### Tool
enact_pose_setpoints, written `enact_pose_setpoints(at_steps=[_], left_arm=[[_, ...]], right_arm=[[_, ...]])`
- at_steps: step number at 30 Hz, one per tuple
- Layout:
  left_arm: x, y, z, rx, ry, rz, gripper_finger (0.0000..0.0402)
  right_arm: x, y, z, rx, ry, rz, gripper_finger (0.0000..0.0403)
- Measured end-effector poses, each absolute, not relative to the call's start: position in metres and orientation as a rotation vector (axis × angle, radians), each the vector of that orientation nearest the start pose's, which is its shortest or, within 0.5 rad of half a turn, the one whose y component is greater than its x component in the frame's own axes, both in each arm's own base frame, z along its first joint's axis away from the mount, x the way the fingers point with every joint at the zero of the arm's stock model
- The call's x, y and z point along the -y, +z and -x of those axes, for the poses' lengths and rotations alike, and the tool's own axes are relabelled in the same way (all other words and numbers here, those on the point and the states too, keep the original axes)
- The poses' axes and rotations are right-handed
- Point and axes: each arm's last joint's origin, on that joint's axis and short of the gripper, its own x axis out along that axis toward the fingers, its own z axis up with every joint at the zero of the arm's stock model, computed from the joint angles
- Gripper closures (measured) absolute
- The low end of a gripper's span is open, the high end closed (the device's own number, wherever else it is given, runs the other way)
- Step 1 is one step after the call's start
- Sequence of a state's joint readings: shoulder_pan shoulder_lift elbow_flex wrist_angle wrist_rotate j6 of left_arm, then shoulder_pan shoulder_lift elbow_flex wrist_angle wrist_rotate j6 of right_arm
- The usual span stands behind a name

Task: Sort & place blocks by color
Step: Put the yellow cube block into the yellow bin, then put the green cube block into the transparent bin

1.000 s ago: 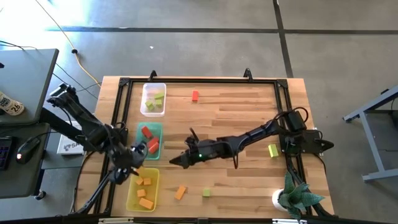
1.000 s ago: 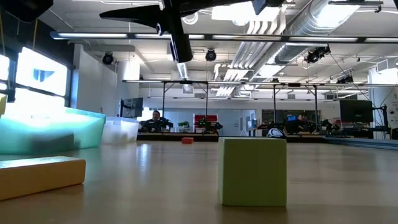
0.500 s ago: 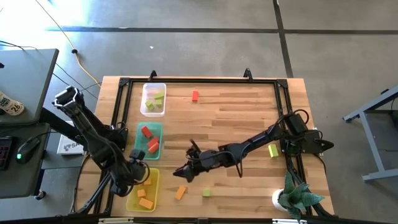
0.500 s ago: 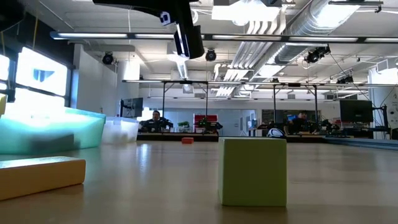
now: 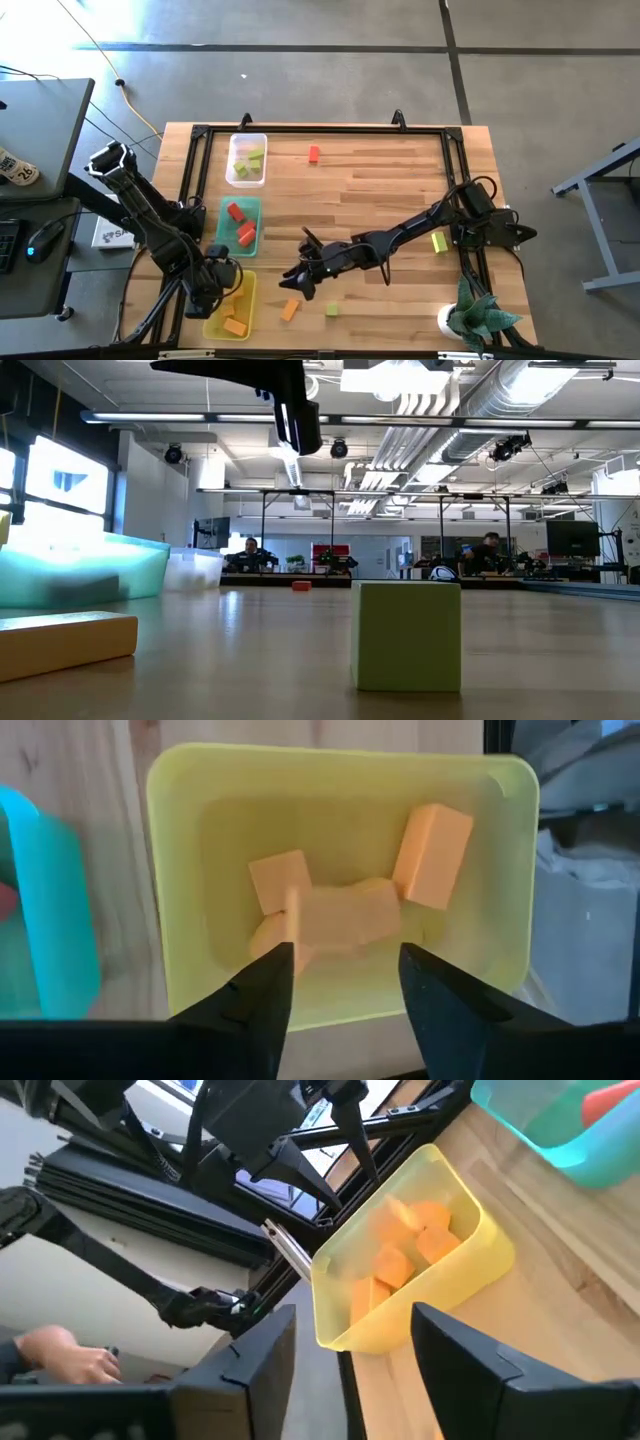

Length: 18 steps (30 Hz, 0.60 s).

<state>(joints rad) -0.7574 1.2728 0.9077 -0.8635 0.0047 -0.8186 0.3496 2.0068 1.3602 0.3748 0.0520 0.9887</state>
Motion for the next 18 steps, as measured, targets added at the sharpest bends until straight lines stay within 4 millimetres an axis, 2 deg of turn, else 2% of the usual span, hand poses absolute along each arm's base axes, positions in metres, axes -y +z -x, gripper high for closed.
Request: enact_pose_setpoints(at_steps=[5, 9, 18], left_arm=[[0.155, 0.233, -0.164, -1.323, -0.105, 0.27, 0.0209], [0.155, 0.233, -0.163, -1.338, -0.087, 0.32, 0.0205], [0.161, 0.236, -0.168, -1.281, -0.108, 0.388, 0.0205]], right_arm=[[-0.156, 0.217, -0.429, -0.401, 0.18, -0.865, 0.0184], [-0.16, 0.213, -0.426, -0.473, 0.258, -0.783, 0.0179], [-0.189, 0.19, -0.402, -0.723, 0.24, -0.613, 0.0179]])
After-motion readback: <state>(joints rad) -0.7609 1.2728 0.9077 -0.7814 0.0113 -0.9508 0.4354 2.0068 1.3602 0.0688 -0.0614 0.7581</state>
